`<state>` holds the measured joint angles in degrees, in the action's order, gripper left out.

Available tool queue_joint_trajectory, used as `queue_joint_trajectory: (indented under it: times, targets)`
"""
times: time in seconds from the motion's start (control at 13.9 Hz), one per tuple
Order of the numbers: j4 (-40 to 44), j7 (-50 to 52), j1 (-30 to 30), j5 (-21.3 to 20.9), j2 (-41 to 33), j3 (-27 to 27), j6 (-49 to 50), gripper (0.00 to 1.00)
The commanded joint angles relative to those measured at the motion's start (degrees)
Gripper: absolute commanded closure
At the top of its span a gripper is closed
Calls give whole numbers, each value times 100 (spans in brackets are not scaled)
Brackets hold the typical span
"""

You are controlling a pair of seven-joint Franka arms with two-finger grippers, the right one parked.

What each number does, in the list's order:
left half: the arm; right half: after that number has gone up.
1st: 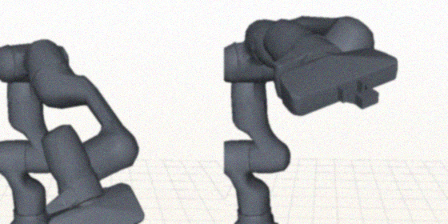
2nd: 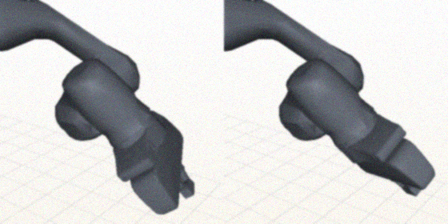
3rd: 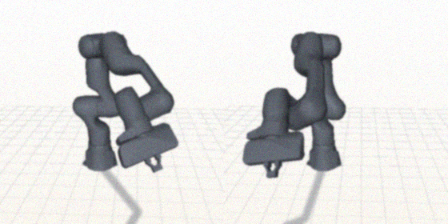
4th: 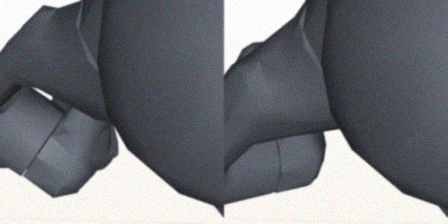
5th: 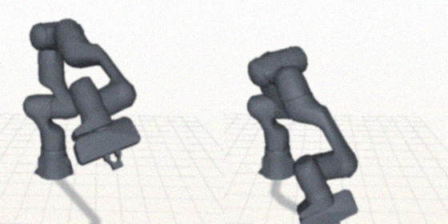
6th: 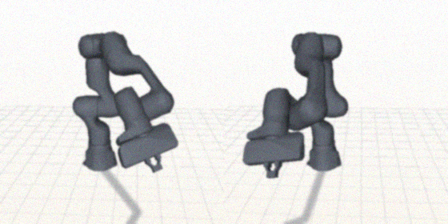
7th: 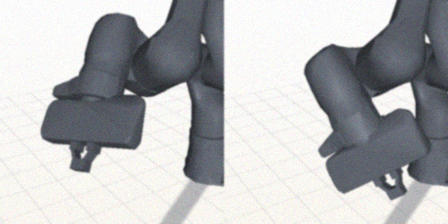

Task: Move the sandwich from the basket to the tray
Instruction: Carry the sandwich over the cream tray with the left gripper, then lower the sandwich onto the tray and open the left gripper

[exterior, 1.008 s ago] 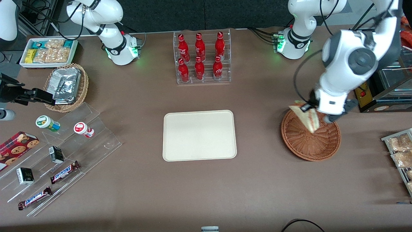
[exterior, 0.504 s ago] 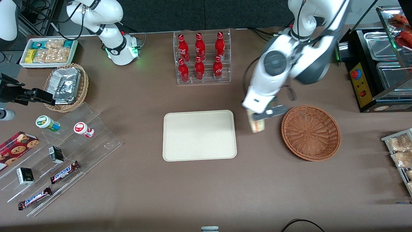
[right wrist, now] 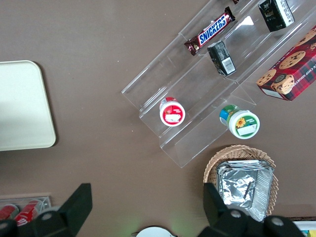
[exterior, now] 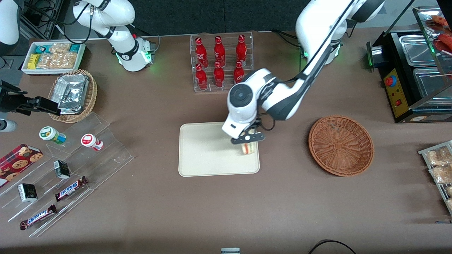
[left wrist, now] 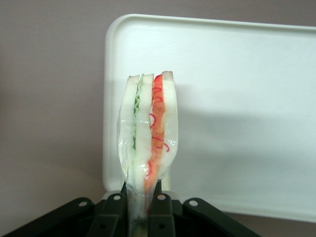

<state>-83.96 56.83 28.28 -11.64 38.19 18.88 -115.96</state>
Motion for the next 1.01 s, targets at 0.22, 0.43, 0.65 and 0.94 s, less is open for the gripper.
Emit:
queue_joint_trajectory:
  times: [0.22, 0.43, 0.65, 0.94]
  targets:
    - [450, 188, 248, -285, 574, -69, -743, 100]
    - [468, 153, 362, -383, 715, -78, -1139, 100]
    - [459, 152, 441, -549, 777, -78, -1184, 100]
    - [450, 117, 468, -585, 874, -78, -1184, 100]
